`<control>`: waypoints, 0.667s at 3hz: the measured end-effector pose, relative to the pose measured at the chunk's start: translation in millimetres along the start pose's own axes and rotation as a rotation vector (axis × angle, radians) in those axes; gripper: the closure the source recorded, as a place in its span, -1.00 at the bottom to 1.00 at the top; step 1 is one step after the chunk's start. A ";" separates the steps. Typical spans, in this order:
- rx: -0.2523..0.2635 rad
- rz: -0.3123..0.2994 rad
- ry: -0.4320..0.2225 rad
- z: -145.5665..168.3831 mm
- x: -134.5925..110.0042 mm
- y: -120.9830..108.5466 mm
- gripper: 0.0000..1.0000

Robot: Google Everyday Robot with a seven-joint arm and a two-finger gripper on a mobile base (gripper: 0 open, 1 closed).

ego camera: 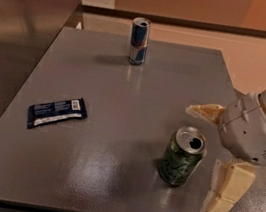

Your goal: Pick green can

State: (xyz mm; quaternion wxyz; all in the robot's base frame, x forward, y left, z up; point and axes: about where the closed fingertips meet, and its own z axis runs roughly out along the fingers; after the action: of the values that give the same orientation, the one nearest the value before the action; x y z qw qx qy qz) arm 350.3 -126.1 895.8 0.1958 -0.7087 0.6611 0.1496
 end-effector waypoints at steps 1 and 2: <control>0.006 -0.001 -0.025 6.0 -8.2 0.7 -0.65; 0.008 0.000 -0.043 7.5 -14.7 1.6 -0.17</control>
Offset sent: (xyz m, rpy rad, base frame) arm -0.0036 0.0218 -0.0001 0.0665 0.0020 -0.0025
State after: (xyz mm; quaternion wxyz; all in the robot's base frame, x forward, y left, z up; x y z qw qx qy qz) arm 347.9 -109.7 896.0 0.2128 -0.7045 0.6574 0.1618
